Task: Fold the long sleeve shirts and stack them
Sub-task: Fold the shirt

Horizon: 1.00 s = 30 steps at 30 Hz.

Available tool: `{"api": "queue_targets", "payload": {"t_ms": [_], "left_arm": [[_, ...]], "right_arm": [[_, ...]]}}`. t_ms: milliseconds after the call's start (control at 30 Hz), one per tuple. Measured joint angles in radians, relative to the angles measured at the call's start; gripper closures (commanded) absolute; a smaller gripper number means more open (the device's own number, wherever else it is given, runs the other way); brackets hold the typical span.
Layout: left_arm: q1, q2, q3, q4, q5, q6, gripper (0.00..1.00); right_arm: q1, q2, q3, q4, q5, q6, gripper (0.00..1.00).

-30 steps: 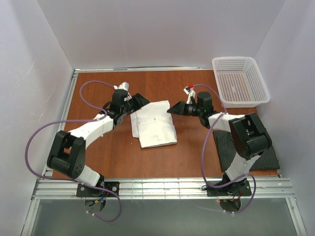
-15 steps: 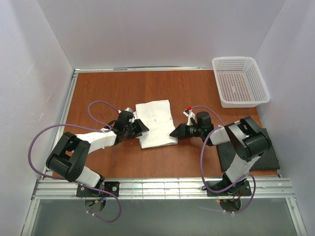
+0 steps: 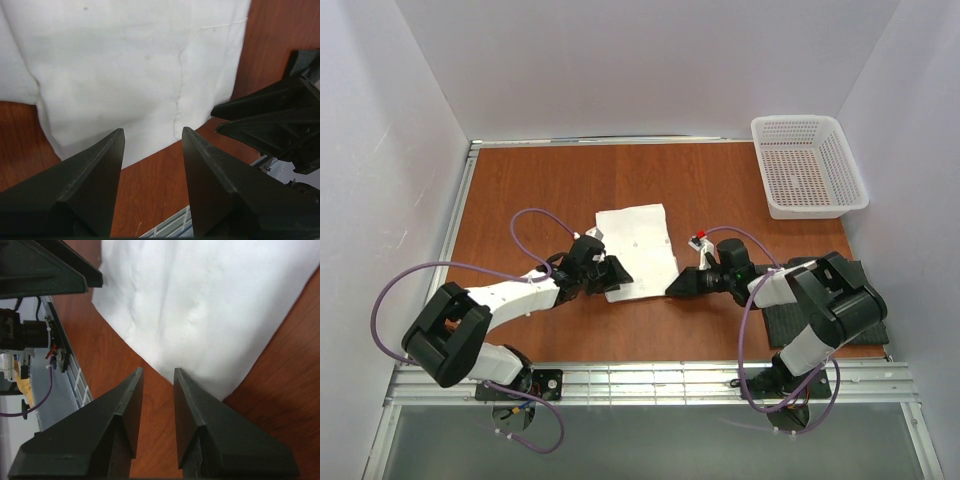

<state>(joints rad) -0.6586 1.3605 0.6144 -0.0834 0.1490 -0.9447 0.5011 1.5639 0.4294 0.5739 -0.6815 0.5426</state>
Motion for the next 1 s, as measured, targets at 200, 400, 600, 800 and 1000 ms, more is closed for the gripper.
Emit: {"api": "queue_targets", "payload": {"t_ms": [200, 400, 600, 800, 1000], "left_arm": [[0.009, 0.049, -0.02, -0.045, -0.061, -0.006, 0.57], [0.089, 0.084, 0.019, -0.073, -0.07, 0.023, 0.56], [0.144, 0.091, 0.101, -0.146, -0.154, 0.125, 0.32], [0.109, 0.019, 0.155, -0.184, -0.211, 0.136, 0.22], [0.043, 0.011, 0.164, -0.218, -0.235, 0.079, 0.57]], "right_arm": [[0.006, 0.053, -0.036, 0.016, 0.001, -0.016, 0.78], [0.008, -0.011, -0.053, -0.041, 0.035, -0.045, 0.78], [0.009, -0.143, 0.071, -0.32, 0.147, -0.171, 0.7], [0.009, -0.088, 0.459, -0.543, 0.304, -0.375, 0.69], [0.009, 0.158, 0.814, -0.632, 0.404, -0.508, 0.69]]}}
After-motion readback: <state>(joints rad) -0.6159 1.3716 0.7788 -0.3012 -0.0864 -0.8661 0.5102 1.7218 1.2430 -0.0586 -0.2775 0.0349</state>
